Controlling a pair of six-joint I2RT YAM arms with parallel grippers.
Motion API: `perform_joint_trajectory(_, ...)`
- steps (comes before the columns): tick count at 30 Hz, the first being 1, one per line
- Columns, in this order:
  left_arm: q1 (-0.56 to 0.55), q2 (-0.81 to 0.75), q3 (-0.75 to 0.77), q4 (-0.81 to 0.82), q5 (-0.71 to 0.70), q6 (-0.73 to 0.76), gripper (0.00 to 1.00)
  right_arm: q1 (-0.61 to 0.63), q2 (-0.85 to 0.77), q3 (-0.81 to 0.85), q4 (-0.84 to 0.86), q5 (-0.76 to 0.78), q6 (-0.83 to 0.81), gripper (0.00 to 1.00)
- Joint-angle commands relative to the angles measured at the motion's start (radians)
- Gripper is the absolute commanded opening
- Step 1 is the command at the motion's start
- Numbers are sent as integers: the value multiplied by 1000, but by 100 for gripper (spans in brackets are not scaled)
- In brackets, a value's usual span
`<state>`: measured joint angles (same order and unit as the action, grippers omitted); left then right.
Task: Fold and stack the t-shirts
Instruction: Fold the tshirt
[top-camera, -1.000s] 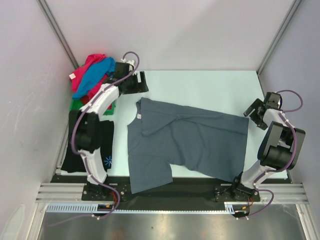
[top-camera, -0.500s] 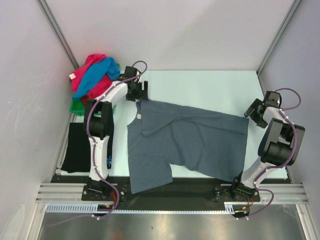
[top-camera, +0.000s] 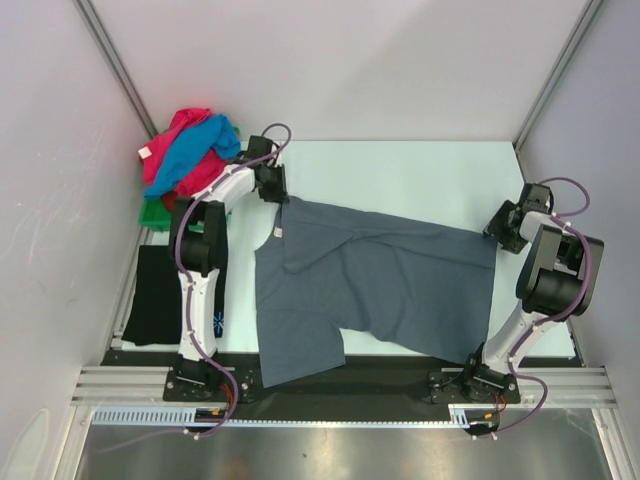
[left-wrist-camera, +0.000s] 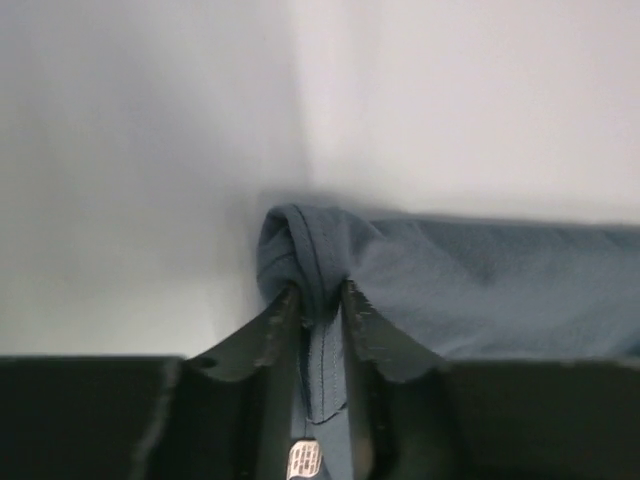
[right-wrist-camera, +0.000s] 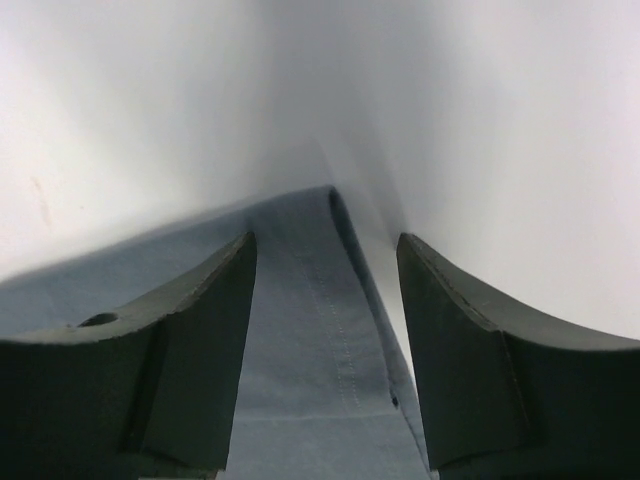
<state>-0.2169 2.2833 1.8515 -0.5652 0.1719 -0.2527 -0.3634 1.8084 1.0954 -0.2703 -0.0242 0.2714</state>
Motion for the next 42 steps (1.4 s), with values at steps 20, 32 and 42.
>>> perform_joint_trajectory(20, 60, 39, 149, 229, -126, -99, 48, 80, 299, 430, -16, 90, 40, 41)
perform_joint_trajectory(32, 31, -476, -273, 194, -194, -114, 81, 141, -58, 282, -173, 205, 74, 79)
perform_joint_trajectory(42, -5, -789, -812, 257, 57, -177, 85, 580, -366, -41, 87, -203, 175, 73)
